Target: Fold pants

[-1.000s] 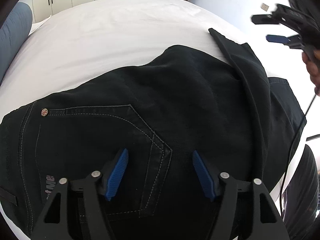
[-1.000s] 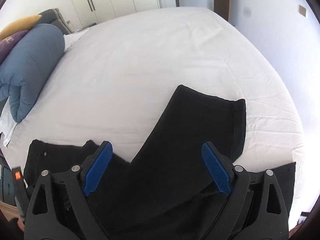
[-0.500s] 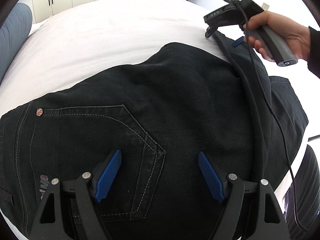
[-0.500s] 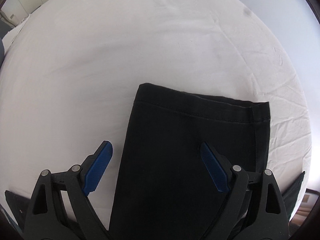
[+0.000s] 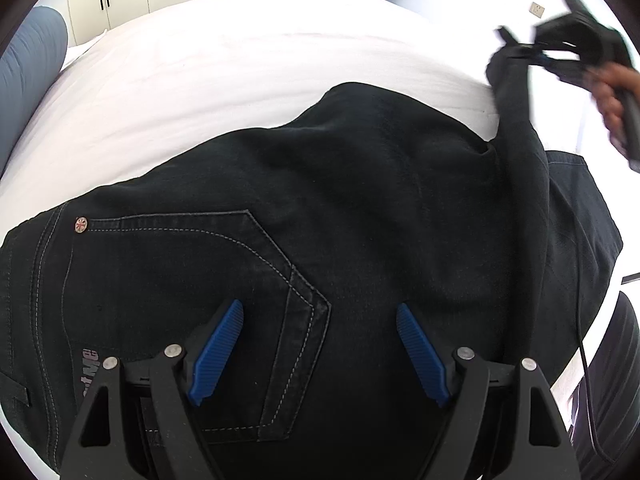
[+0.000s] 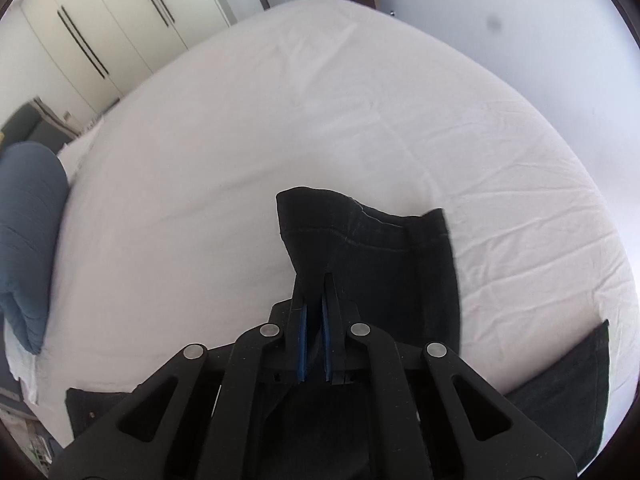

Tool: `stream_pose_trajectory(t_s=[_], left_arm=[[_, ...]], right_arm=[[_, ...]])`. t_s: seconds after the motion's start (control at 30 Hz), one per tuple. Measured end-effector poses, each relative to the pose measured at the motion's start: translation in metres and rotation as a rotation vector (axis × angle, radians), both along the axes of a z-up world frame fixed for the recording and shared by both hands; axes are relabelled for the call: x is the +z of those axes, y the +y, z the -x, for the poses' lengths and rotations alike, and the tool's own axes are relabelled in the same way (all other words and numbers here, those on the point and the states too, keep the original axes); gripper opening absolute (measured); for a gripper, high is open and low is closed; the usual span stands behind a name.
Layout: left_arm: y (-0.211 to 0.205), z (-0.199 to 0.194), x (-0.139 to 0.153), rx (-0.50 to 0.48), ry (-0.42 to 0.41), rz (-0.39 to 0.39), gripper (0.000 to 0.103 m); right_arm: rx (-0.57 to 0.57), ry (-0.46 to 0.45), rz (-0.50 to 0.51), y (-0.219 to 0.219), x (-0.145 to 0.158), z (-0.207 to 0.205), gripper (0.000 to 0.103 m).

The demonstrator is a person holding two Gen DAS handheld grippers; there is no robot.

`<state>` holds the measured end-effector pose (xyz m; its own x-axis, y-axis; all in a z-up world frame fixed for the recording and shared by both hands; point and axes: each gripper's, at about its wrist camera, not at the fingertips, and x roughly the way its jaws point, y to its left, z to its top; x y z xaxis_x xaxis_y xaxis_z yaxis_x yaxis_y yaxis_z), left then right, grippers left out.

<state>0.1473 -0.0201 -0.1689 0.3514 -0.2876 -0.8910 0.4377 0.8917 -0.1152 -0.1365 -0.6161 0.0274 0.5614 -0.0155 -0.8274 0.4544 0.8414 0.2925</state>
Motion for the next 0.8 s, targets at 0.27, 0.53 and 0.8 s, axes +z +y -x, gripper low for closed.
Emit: stream_pose_trajectory(t_s=[0.27, 0.53, 0.8], left_arm=[[-0.01, -0.009, -0.002, 0.006, 0.028, -0.033, 0.081], [-0.026, -0.023, -0.002, 0.04, 0.063, -0.074, 0.086], [-0.038, -0.025, -0.001, 0.065, 0.079, -0.103, 0.086]], right_arm=[[-0.294, -0.223, -0.193, -0.077, 0.017, 0.216, 0.005], [-0.517, -0.16, -0.378, -0.098, -0.076, 0.314, 0.007], [-0.575, -0.295, -0.6, -0.119, -0.096, 0.335, 0.019]])
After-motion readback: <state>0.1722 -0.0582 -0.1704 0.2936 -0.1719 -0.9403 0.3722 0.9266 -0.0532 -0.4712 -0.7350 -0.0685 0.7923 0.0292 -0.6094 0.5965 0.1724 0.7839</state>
